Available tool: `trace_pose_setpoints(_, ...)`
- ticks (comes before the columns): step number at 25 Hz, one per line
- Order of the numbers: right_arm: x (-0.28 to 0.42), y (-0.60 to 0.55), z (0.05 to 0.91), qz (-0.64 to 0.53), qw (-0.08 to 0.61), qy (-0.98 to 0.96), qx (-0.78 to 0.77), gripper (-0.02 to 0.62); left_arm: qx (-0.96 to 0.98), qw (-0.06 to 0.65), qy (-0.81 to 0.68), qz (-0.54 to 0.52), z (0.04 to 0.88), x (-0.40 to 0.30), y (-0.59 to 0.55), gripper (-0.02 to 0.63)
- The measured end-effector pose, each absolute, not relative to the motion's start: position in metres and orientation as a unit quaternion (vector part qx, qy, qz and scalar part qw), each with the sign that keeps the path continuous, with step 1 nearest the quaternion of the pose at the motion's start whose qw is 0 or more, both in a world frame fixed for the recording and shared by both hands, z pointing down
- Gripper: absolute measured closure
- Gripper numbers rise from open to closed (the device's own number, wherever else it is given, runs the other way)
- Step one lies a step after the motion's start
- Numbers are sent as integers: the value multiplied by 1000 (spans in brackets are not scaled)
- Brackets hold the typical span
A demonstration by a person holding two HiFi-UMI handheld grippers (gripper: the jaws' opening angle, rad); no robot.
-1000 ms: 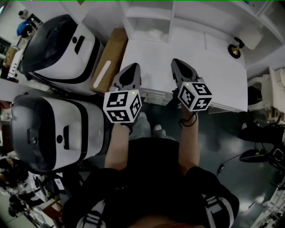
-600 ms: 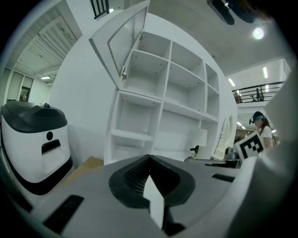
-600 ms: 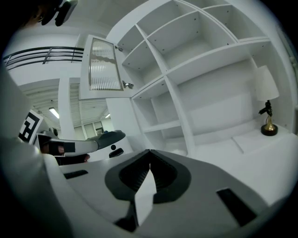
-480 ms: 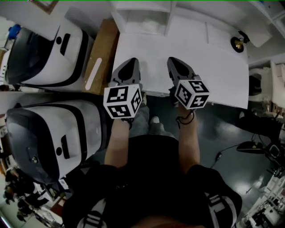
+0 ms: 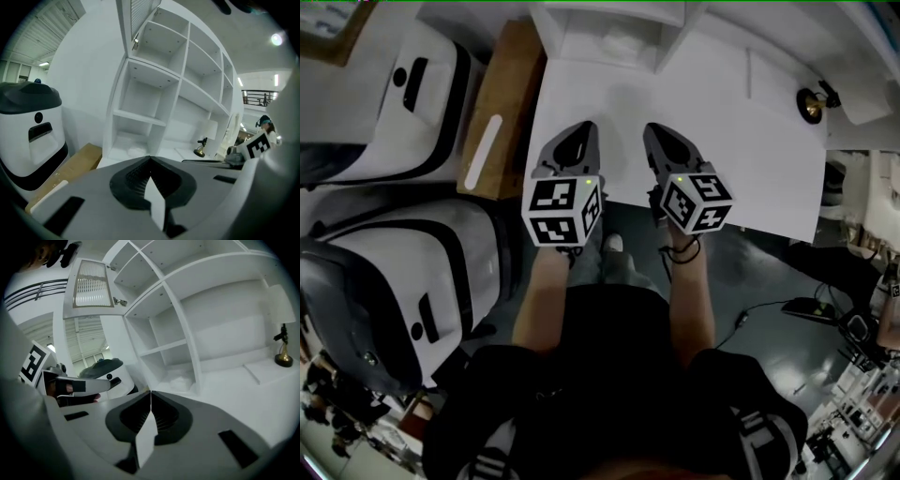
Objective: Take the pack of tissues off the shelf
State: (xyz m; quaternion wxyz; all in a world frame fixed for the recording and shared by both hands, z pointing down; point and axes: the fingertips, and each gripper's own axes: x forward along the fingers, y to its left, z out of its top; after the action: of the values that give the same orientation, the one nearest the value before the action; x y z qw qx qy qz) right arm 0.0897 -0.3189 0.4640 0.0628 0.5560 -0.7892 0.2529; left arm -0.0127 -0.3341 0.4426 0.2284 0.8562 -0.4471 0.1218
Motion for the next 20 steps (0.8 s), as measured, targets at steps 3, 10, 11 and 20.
trace_pose_setpoints(3,83,-338,474,249,70,-793,551,575,856,222,-446,136,453,-15,-353,597)
trace_pose_setpoints(10,65,-376,497,235,97,-801,542,574,857,232,-433,157,480,-15,-388,597)
trace_pose_setpoints(11,64,-381,501,234,102,-800,543,570,857,233,-431,159,483,-15,-393,597)
trace_pose_setpoints(20,57,-425,531,202,177,-786,558,468,863,232,-413,174,498,-14,-428,597)
